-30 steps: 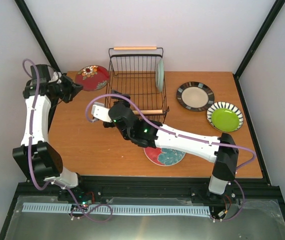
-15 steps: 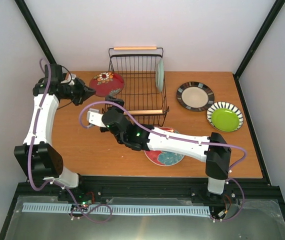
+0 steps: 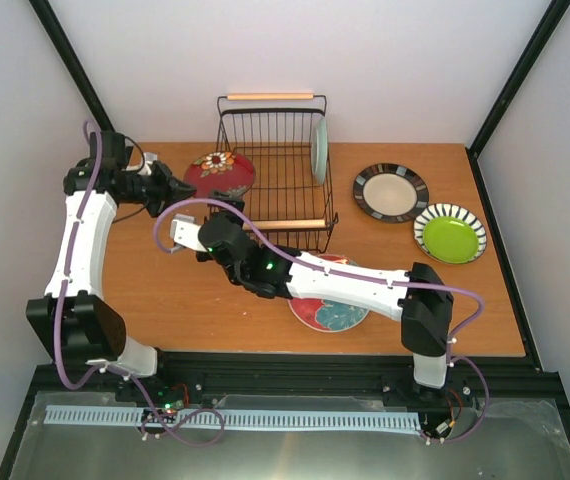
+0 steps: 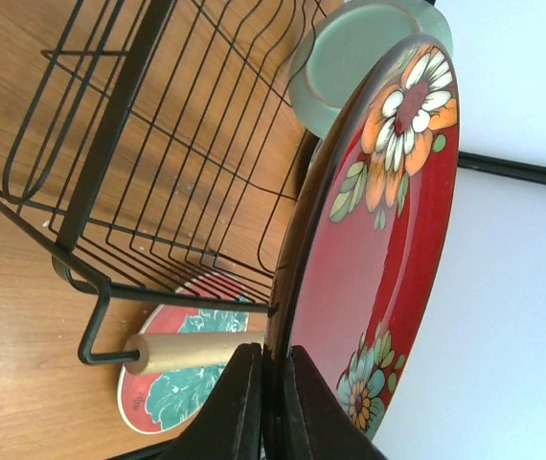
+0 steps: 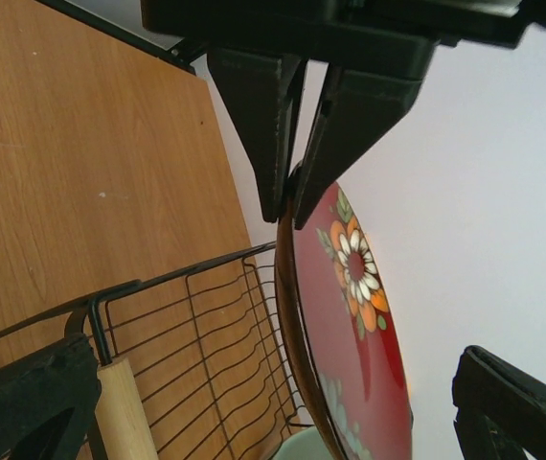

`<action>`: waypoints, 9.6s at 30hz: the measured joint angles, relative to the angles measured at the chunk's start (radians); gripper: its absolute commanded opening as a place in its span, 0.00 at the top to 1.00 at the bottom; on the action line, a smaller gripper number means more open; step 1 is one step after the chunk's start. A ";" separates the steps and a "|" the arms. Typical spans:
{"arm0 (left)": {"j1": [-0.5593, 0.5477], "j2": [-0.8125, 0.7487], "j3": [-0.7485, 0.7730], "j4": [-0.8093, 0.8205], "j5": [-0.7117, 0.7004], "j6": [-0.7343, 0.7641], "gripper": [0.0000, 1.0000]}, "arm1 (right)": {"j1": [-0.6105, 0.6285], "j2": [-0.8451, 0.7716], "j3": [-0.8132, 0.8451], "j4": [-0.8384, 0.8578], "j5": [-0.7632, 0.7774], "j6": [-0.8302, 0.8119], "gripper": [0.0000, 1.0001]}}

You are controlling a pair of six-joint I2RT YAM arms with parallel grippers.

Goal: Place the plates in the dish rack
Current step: Insert the plate into the dish rack.

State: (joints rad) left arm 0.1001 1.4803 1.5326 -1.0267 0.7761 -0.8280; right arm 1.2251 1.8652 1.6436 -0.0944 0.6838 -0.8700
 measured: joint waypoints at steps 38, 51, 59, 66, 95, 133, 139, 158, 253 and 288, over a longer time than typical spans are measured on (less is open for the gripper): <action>-0.001 -0.096 0.032 -0.212 0.056 0.079 0.99 | -0.064 0.036 0.053 -0.049 -0.016 0.072 0.65; -0.007 -0.095 0.032 -0.232 0.016 0.054 0.99 | -0.057 0.069 0.071 -0.111 -0.047 0.021 0.97; -0.007 -0.095 0.026 -0.214 0.021 0.033 0.99 | -0.063 0.069 0.090 -0.143 -0.055 0.024 0.97; -0.007 -0.095 0.025 -0.161 0.031 0.013 0.80 | -0.081 0.081 0.128 -0.165 -0.081 0.060 0.97; 0.007 -0.078 0.071 0.116 -0.079 0.060 0.08 | -0.491 0.164 0.580 -0.460 -0.459 0.568 0.97; -0.132 0.266 0.061 0.367 -0.382 0.391 0.28 | -0.814 0.432 0.799 -0.490 -0.932 1.159 0.97; -0.142 0.279 0.061 0.380 -0.435 0.415 0.34 | -0.790 0.432 0.774 -0.502 -0.911 1.160 0.97; -0.142 0.317 0.046 0.429 -0.482 0.468 0.33 | -0.744 0.588 0.890 -0.497 -0.793 1.204 0.97; -0.135 0.188 -0.097 0.451 -0.536 0.487 0.33 | -0.758 0.772 0.901 -0.328 -0.639 1.166 0.71; 0.011 -0.083 -0.233 0.554 -0.217 0.356 0.21 | -0.740 0.018 0.297 -0.335 -0.581 1.182 0.46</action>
State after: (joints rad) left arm 0.1112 1.3975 1.2991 -0.4728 0.5594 -0.4717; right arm 0.4850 1.8832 1.9408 -0.4297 0.1024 0.3119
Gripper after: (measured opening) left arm 0.759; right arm 0.488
